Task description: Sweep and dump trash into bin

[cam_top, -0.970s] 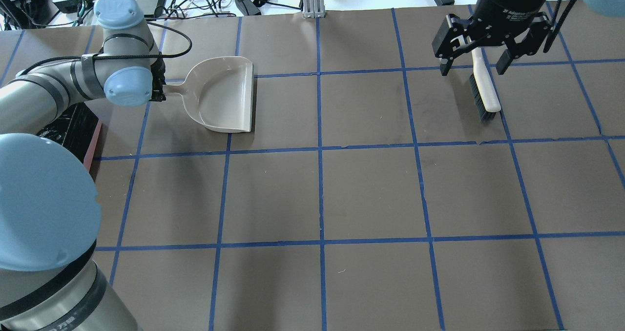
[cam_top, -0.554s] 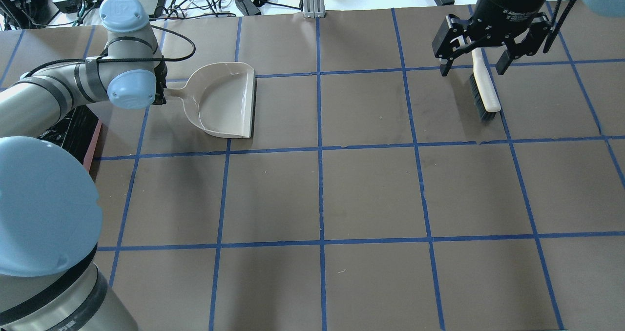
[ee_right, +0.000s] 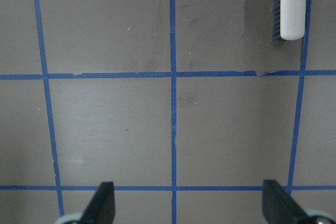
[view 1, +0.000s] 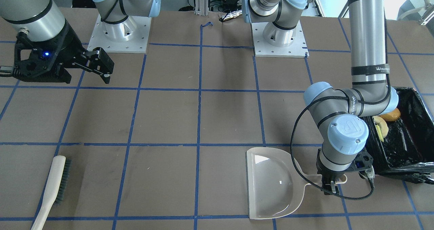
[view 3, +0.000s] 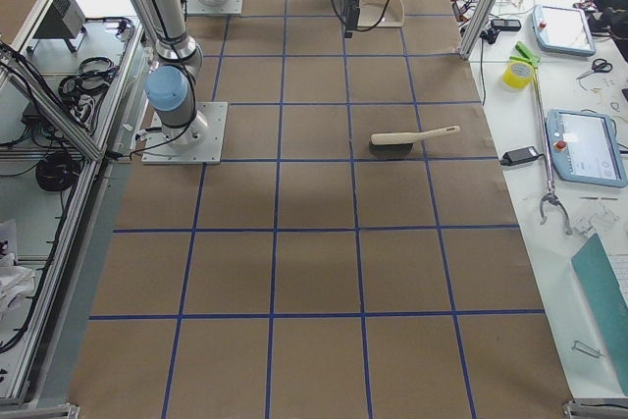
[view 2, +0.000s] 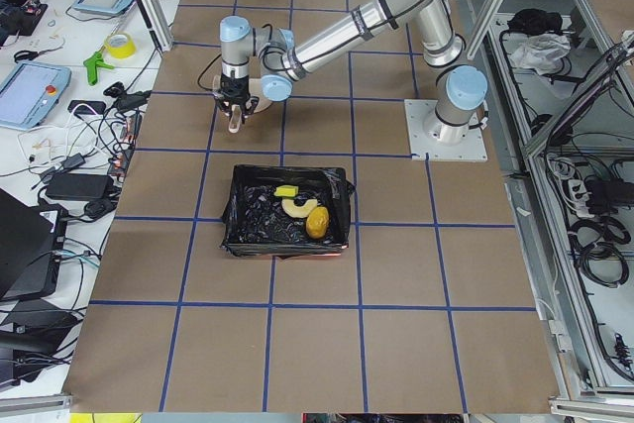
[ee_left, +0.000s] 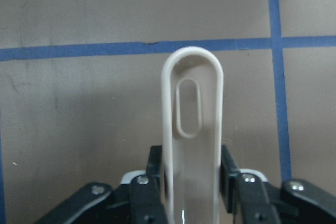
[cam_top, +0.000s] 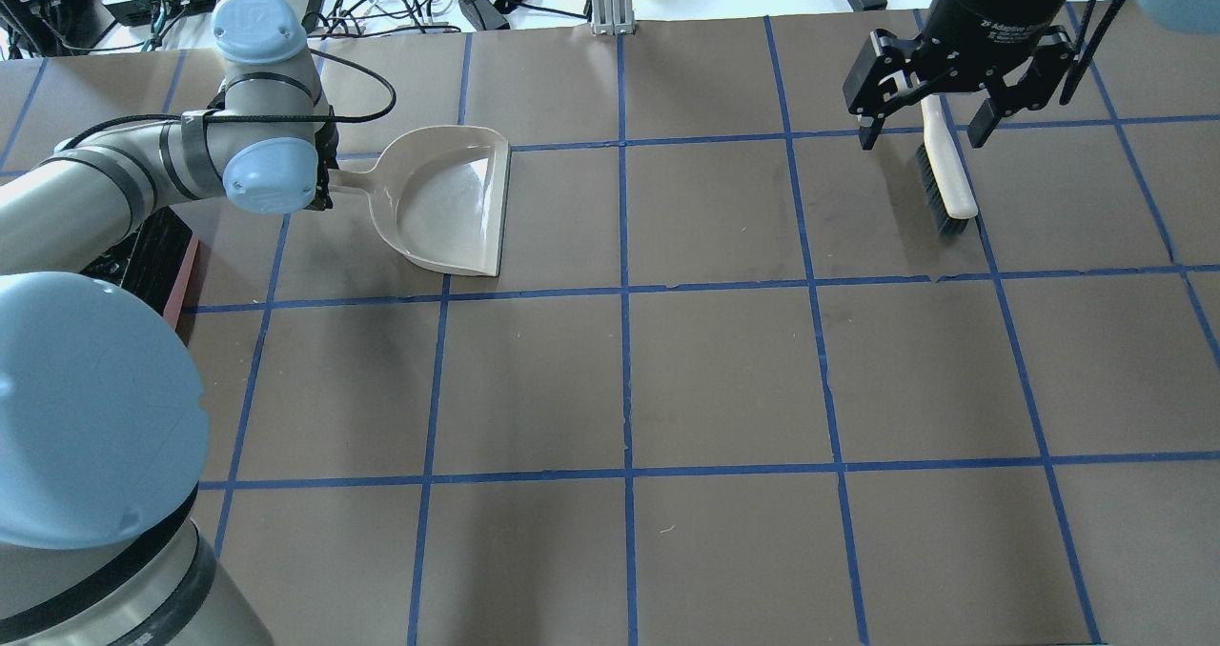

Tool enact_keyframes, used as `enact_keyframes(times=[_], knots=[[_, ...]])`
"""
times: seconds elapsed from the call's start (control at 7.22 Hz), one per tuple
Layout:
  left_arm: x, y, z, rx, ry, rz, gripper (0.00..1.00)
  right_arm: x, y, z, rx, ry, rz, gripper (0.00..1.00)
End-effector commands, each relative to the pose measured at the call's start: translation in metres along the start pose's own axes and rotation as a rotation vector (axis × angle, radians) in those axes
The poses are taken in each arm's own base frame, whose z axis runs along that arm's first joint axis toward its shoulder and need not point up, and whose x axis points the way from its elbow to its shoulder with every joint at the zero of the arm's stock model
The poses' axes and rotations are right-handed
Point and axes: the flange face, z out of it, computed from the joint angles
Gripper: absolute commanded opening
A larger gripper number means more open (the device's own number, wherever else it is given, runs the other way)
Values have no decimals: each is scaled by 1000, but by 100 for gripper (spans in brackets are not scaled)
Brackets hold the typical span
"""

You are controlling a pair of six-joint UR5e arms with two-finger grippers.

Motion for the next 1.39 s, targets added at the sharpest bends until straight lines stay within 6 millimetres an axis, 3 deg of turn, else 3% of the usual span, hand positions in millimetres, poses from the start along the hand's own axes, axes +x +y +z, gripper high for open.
enact_keyframes(times=[0.0,0.14,0.28,0.42,0.69,0.97,1.25], knots=[[0,-1,-16,2,20,3,65,0,0,0,0,0,0,100],[1,-5,-32,8,46,37,76,0,0,0,0,0,0,100],[2,-6,-53,18,84,131,79,0,0,1,-2,0,0,100],[1,-10,-79,30,122,257,91,0,1,4,-6,0,0,100],[-4,-14,-128,45,192,528,100,0,1,4,-8,1,0,100],[-15,-13,-161,35,231,698,100,0,2,4,-6,0,-1,100],[-20,-15,-170,29,263,948,100,0,2,4,-5,1,-1,100]])
